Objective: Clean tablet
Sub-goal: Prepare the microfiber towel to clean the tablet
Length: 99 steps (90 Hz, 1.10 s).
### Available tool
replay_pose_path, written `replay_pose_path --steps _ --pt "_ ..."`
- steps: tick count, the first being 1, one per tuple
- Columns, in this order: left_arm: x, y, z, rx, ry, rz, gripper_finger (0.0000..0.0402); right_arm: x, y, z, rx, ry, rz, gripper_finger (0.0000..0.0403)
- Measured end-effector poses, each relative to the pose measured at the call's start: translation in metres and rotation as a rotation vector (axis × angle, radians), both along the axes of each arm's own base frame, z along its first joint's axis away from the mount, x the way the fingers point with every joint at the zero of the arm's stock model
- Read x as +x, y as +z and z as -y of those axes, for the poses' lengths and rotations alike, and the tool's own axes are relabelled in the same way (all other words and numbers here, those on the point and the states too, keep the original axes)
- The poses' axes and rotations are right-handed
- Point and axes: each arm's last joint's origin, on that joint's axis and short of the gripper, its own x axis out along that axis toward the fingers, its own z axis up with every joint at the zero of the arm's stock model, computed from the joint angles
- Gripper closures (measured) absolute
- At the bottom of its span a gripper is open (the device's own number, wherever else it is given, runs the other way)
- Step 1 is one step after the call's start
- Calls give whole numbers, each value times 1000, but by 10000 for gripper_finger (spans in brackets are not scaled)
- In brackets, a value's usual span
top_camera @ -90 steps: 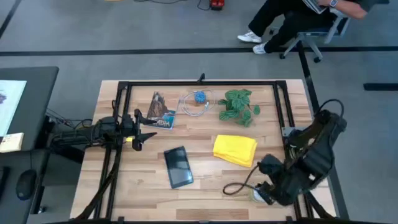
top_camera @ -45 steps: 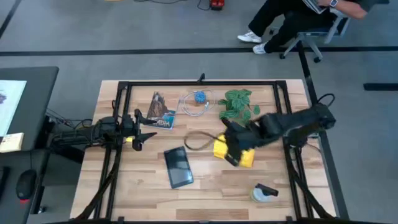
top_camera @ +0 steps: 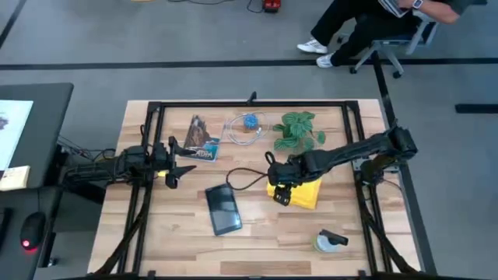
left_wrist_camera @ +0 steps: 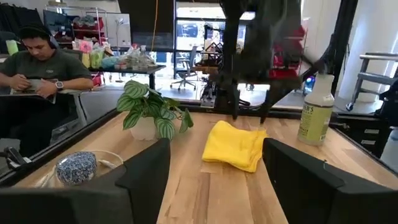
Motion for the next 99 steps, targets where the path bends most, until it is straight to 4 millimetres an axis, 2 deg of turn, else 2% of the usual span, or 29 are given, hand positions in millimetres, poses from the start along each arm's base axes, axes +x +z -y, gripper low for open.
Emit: replay_pose_path --steps 16,36,58,99 --pt "0 0 0 -159 -3 20 167 1 -24 8 -21 34 97 148" --pt "0 0 0 -247 -5 31 167 -5 -41 8 -176 166 117 148" --pt "0 0 0 -254 -5 32 167 -8 -55 0 -265 374 199 148" --pt "0 0 0 -254 -5 31 167 -29 -84 -2 -251 410 195 148"
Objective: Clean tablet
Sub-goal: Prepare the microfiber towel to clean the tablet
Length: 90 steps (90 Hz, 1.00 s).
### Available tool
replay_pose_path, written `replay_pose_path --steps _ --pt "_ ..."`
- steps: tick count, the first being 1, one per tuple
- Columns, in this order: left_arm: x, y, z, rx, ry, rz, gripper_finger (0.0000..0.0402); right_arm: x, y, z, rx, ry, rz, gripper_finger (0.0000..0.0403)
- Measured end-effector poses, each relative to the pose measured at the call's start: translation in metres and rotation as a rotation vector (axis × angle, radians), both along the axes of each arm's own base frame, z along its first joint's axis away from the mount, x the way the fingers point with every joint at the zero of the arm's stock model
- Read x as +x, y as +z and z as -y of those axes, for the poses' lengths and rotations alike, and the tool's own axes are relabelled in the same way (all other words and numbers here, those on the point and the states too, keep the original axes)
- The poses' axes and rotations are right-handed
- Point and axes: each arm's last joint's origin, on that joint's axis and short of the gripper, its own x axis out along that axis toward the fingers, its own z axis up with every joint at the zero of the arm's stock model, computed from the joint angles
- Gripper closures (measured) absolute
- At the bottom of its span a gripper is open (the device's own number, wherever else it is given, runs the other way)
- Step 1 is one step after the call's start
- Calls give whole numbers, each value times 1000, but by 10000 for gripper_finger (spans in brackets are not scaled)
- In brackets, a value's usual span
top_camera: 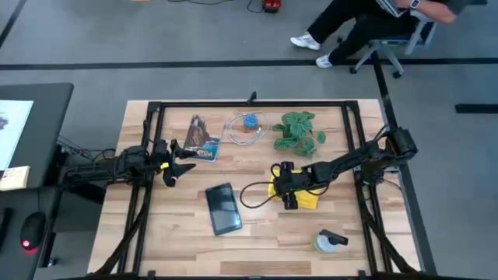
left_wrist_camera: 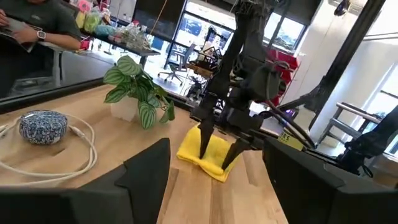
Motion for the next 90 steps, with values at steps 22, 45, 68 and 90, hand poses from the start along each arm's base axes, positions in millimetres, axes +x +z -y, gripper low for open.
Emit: replay_pose_path --steps 22,45,68,90 --pt "0 0 0 0 0 -1 167 8 -25 -5 -12 11 -24 172" --pt "0 0 0 18 0 -4 167 17 -28 -6 106 -119 79 337" --pt "0 0 0 -2 -2 -5 167 34 30 -2 235 -50 312 392" --pt "6 -5 7 190 -96 -82 169 40 75 18 446 182 561 399"
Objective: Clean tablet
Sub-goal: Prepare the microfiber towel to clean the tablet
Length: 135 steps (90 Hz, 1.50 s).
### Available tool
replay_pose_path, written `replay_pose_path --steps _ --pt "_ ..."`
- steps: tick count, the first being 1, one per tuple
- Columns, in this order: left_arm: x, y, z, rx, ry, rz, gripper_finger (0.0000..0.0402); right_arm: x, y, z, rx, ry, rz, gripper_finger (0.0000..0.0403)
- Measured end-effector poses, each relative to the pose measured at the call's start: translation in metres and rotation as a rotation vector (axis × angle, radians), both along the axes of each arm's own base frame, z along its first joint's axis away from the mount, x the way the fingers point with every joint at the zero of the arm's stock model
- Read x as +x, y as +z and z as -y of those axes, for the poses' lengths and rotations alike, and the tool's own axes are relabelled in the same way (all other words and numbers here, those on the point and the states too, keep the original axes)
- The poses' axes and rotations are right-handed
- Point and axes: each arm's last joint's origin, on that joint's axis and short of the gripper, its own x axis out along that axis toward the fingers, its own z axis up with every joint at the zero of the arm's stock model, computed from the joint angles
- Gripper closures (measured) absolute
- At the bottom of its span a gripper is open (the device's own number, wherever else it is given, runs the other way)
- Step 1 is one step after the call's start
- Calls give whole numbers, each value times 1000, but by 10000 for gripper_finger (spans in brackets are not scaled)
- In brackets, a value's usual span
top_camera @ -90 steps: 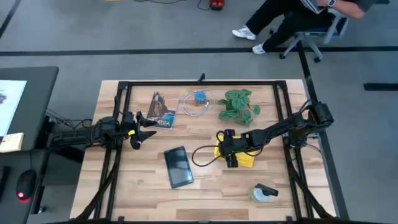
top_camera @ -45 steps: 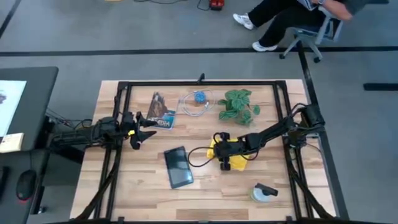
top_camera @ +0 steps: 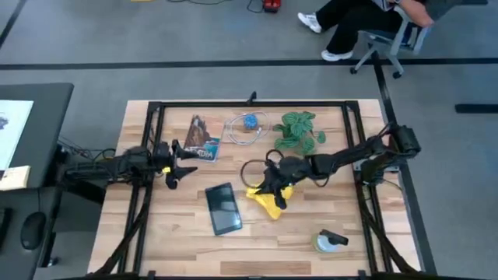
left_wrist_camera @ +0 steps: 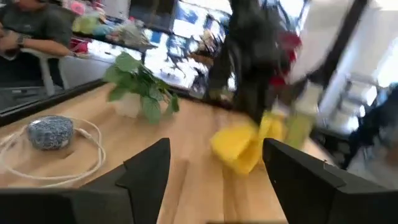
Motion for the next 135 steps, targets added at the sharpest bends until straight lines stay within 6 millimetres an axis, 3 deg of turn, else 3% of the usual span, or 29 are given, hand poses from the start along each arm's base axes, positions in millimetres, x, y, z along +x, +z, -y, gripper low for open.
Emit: replay_pose_path --steps 14,33,55,75,97,116,135 --pt "8 12 14 187 -94 97 188 2 8 16 17 -9 67 400" --pt "27 30 35 498 -113 58 196 3 11 27 17 -41 96 401" --pt "81 45 62 687 -126 -111 190 4 15 26 23 -40 131 401" --pt "140 35 87 873 -157 -265 174 4 18 25 43 -39 161 401" --pt "186 24 101 1060 46 -424 184 4 19 19 45 -21 166 399" --pt "203 6 98 1045 158 -513 217 4 19 8 46 4 170 398" --pt "203 7 101 996 191 -506 303 1 13 -4 50 40 106 397"
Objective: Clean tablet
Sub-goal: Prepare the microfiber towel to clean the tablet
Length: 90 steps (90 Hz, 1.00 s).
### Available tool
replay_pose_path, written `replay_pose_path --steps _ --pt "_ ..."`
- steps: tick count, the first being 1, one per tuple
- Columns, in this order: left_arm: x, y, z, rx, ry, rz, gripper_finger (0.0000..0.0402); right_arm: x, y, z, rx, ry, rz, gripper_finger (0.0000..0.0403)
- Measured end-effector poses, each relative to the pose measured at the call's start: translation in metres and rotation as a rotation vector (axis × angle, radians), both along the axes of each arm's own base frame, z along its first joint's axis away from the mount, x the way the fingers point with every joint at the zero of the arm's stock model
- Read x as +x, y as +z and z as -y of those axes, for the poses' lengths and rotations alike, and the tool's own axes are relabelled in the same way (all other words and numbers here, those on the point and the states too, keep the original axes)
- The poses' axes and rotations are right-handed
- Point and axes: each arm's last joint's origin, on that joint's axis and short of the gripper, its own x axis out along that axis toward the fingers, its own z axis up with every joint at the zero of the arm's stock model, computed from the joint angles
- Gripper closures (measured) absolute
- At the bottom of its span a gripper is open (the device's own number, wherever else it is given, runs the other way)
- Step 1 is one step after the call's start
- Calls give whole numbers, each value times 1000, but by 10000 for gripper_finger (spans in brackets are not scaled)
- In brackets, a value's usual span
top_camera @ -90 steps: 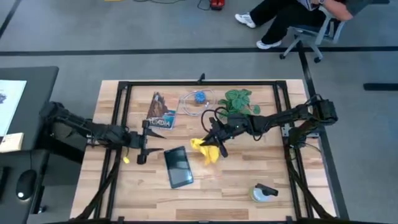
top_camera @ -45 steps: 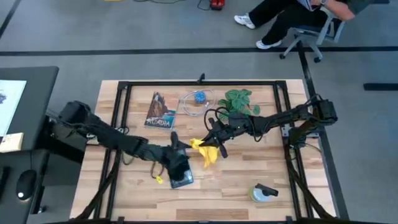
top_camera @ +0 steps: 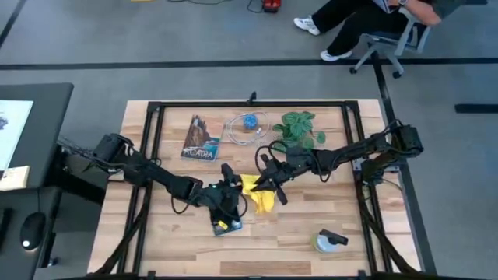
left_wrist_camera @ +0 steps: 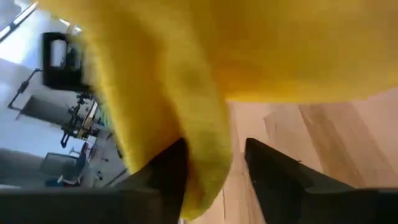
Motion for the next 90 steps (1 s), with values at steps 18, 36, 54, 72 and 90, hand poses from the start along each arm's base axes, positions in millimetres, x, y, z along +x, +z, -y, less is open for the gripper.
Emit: replay_pose_path --steps 18,36,54,72,90 --pt "-2 -2 1 23 25 -18 394 -3 -7 -10 2 25 -85 396" --pt "-7 -2 7 126 50 -60 401 -6 -15 -11 -42 25 -164 393" --pt "-11 -7 3 209 106 -130 401 -6 -17 -9 -199 -46 -136 339" --pt "-16 -13 -1 250 179 -180 402 -7 -17 -13 -281 -41 -114 240" --pt "-24 -20 -3 268 221 -236 402 -10 -19 -31 -352 -94 -121 162"
